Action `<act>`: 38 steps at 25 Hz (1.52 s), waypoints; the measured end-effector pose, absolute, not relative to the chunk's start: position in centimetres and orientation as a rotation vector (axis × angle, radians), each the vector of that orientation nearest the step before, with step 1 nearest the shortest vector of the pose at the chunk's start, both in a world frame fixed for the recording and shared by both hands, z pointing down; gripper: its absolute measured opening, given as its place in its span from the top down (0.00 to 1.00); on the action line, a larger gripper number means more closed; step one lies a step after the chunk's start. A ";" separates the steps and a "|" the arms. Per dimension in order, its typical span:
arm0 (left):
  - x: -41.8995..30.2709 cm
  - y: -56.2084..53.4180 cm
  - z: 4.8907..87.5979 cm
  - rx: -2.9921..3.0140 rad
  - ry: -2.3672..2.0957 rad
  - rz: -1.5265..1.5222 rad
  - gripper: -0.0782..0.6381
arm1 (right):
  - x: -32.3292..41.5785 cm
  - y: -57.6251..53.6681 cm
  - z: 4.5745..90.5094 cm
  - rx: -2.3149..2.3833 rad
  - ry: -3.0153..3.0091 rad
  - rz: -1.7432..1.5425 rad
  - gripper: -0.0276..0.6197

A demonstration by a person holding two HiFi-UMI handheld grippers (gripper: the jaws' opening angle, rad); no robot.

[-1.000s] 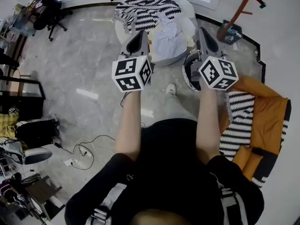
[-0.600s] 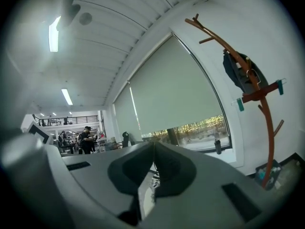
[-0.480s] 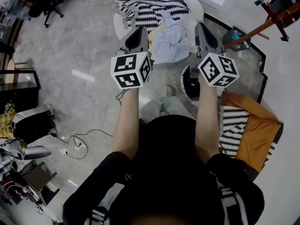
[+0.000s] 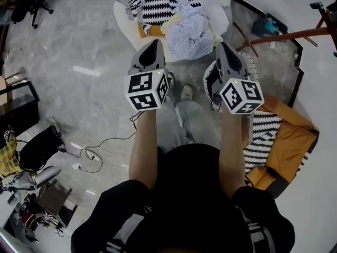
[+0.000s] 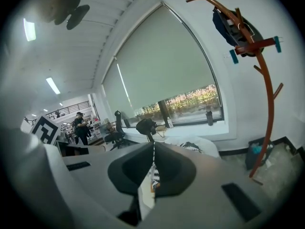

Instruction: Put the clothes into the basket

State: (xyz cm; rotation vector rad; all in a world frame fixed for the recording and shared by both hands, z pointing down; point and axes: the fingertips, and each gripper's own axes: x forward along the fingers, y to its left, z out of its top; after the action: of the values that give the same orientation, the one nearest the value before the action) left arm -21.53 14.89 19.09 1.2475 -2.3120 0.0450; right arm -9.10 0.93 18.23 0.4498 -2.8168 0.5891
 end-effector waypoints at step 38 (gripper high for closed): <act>-29.4 2.4 64.7 1.484 -1.687 0.563 0.59 | -16.3 -7.4 64.2 0.509 -2.181 0.662 0.55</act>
State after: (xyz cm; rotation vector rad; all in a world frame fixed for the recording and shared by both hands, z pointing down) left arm -29.39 2.43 64.73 1.4836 -1.6869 0.5633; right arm -16.32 -7.44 64.18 0.5094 -2.1807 0.6619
